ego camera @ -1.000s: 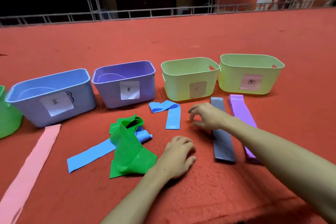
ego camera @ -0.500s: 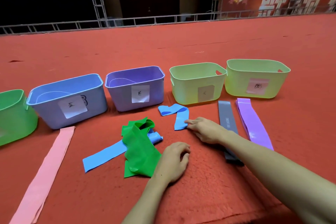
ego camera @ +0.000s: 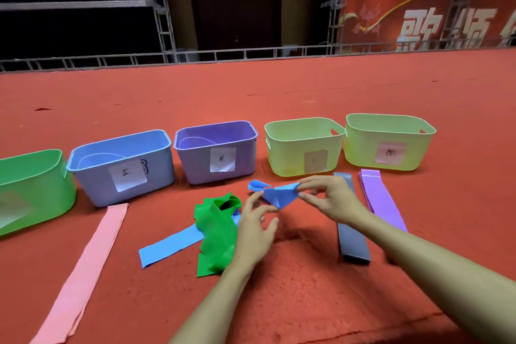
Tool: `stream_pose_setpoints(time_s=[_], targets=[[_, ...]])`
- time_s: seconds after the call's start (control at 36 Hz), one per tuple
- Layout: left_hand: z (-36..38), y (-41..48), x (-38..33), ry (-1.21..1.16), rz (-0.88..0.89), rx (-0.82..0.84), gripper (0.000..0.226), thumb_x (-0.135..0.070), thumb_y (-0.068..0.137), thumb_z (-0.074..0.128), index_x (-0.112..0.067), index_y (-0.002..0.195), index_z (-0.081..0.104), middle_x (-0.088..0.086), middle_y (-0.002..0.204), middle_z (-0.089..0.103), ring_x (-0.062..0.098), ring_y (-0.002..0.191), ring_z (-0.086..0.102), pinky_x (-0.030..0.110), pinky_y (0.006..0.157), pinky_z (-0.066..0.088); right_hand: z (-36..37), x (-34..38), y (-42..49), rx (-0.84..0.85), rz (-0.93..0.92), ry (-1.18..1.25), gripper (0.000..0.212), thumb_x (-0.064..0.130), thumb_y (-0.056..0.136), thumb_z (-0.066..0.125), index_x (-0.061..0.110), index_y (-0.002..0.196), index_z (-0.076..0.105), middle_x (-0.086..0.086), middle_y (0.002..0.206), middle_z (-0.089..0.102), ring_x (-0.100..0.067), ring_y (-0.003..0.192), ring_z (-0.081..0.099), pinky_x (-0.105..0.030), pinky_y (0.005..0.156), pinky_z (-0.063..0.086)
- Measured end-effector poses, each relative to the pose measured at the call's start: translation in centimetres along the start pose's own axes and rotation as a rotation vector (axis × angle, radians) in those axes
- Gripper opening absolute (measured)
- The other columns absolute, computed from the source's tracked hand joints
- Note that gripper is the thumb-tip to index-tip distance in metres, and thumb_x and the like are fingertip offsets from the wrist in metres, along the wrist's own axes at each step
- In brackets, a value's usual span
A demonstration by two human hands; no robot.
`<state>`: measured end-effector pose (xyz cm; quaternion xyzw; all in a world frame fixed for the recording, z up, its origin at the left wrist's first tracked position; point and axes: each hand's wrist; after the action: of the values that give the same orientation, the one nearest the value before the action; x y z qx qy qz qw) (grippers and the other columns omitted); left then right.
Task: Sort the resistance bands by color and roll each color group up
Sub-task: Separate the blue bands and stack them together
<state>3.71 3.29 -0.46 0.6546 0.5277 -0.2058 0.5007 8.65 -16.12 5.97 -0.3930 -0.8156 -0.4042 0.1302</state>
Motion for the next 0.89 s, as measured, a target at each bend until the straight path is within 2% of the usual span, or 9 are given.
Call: stream_pose_setpoints(time_s=[0.08,0.17,0.25,0.33,0.39,0.5,0.58,0.72,0.89], targets=[[-0.7,0.8,-1.5,-0.014,0.068,-0.035,0.019,-0.014,0.079,0.064,-0.021,0.094,0.073,-0.011,0.134,0.052,0.002,0.120,0.051,0.020,0.094,0.046,-1.0,1.3,-0.4,-0.004,0.050,0.087,0.013,0.000,0.078,0.074,0.007,0.089,0.077,0.007,0.091,0.070,0.009,0.083,0.063,-0.010,0.068,0.048],[-1.3,1.1,-3.6,-0.053,0.081,-0.037,0.018,-0.024,0.077,0.062,-0.022,0.090,0.074,-0.008,0.111,0.067,0.005,0.107,0.060,0.032,0.092,0.050,-1.8,2.7,-0.7,-0.009,0.054,0.133,0.011,0.001,0.079,0.074,0.007,0.089,0.077,0.008,0.089,0.071,-0.002,0.084,0.066,-0.018,0.074,0.052],[-1.9,1.1,-5.3,-0.070,0.123,-0.040,0.015,-0.025,0.079,0.063,-0.018,0.089,0.073,-0.023,0.092,0.065,-0.008,0.090,0.060,0.018,0.082,0.049,-2.3,3.6,-1.1,-0.018,0.052,0.185,0.011,-0.001,0.079,0.073,0.006,0.087,0.077,0.004,0.091,0.072,0.004,0.084,0.066,-0.015,0.076,0.051],[-2.3,1.5,-6.6,-0.114,0.108,-0.052,0.015,-0.006,0.084,0.065,-0.021,0.087,0.068,-0.020,0.086,0.066,-0.009,0.081,0.061,0.009,0.076,0.045,-2.8,4.3,-1.6,0.002,0.042,0.225,0.013,0.000,0.078,0.074,0.010,0.086,0.078,0.002,0.097,0.073,0.001,0.090,0.067,-0.017,0.082,0.051],[-2.7,1.8,-7.2,-0.119,0.106,-0.042,0.027,0.004,0.085,0.063,-0.023,0.085,0.067,-0.017,0.085,0.067,-0.006,0.079,0.062,0.009,0.074,0.045,-3.2,4.8,-1.8,0.031,0.025,0.225,0.017,0.003,0.078,0.075,0.016,0.088,0.078,0.007,0.101,0.072,-0.002,0.095,0.066,-0.018,0.085,0.050],[-3.2,1.9,-8.2,-0.062,0.138,0.037,0.035,0.010,0.082,0.057,-0.024,0.085,0.068,-0.014,0.083,0.067,-0.008,0.078,0.063,0.011,0.075,0.047,-3.9,5.9,-1.6,0.038,0.017,0.279,0.025,0.001,0.080,0.072,0.023,0.092,0.075,0.002,0.108,0.071,-0.006,0.098,0.066,-0.022,0.083,0.054],[-3.6,2.0,-8.5,-0.058,0.135,0.085,0.034,0.010,0.082,0.056,-0.021,0.085,0.069,-0.010,0.083,0.068,-0.008,0.078,0.062,0.016,0.079,0.050,-4.1,6.5,-1.0,-0.020,-0.013,0.235,0.028,-0.005,0.081,0.070,0.022,0.087,0.074,0.010,0.093,0.071,0.005,0.083,0.064,-0.013,0.076,0.050],[-5.8,1.9,-8.3,-0.008,0.145,0.135,0.023,0.010,0.084,0.058,-0.008,0.085,0.072,-0.005,0.094,0.068,-0.012,0.084,0.061,0.012,0.079,0.048,-4.0,6.9,-0.5,-0.033,-0.013,0.205,0.022,-0.008,0.080,0.069,0.012,0.086,0.075,0.009,0.084,0.071,0.005,0.076,0.064,-0.017,0.074,0.052],[-11.5,2.0,-3.9,0.210,0.096,0.162,0.022,0.008,0.082,0.063,-0.011,0.084,0.073,0.004,0.102,0.069,0.011,0.093,0.064,0.019,0.083,0.048,-3.8,7.9,-0.5,-0.058,-0.004,0.241,0.019,-0.009,0.082,0.067,0.007,0.088,0.075,0.006,0.080,0.070,0.011,0.071,0.061,-0.007,0.068,0.046]])
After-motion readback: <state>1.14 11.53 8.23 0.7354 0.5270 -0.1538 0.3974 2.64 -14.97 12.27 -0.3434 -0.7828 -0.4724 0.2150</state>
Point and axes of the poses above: each hand's wrist, its own y-axis towards the middle knuckle, its own z-axis out of the palm, x = y × z
